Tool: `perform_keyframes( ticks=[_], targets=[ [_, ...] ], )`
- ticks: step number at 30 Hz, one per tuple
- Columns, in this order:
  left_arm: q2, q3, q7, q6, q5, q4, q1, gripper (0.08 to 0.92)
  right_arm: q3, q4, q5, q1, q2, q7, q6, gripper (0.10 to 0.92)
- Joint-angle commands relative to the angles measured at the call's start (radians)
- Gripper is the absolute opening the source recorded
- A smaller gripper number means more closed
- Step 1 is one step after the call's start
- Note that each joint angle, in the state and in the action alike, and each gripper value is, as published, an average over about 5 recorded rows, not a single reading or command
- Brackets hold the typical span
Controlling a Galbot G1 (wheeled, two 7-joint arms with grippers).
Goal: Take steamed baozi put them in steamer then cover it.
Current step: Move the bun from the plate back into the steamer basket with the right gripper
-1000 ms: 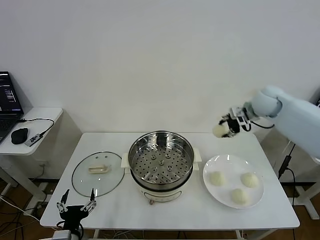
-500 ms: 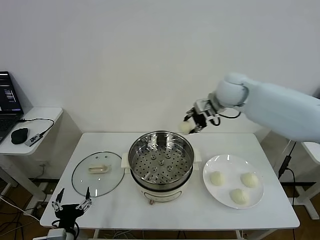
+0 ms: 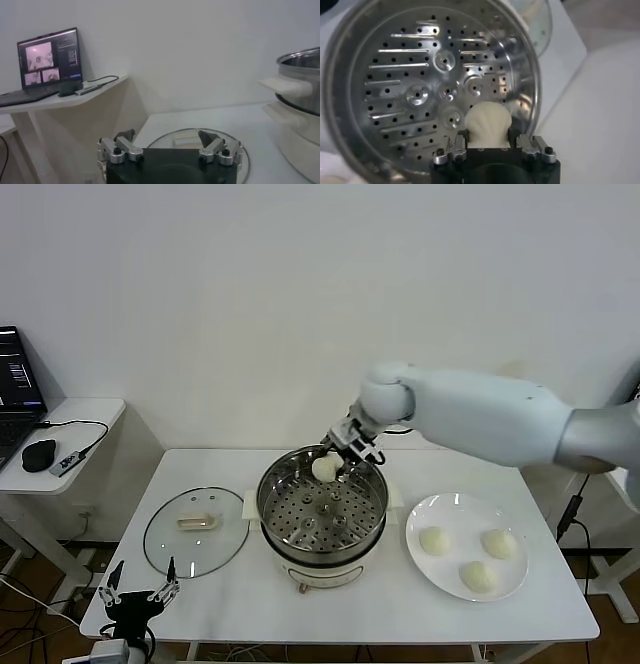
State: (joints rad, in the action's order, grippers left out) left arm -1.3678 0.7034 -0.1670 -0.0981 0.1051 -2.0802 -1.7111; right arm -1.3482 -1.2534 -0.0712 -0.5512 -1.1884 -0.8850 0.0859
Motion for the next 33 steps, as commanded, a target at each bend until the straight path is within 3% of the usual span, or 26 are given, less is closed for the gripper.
perform_keyframes(
  ticks=[1,8,16,27,33],
  targets=[
    [0.0,0.003,0.0,0.0,0.001,0.001,0.0,0.823,-0.042,0.073,0.138,0.024,-0.085,0.019,0.139,0.501],
    [0.003,0.008,0.0,0.0,0.006,0.008,0.002,0.823,-0.02,0.169,0.272,0.072,-0.109,0.044,0.252,0.5],
    [0.002,0.004,0.001,0.0,0.005,0.011,0.008,0.823,-0.011,0.188,0.297,0.082,-0.11,0.047,0.28,0.517],
    [0.0,0.004,0.001,0.0,0.003,0.002,0.002,0.823,-0.004,0.146,0.22,0.053,-0.092,0.051,0.271,0.791],
    [0.001,0.001,0.001,-0.001,0.004,-0.008,0.0,0.823,-0.021,-0.007,0.007,-0.071,-0.004,-0.045,0.084,0.822]
  ],
)
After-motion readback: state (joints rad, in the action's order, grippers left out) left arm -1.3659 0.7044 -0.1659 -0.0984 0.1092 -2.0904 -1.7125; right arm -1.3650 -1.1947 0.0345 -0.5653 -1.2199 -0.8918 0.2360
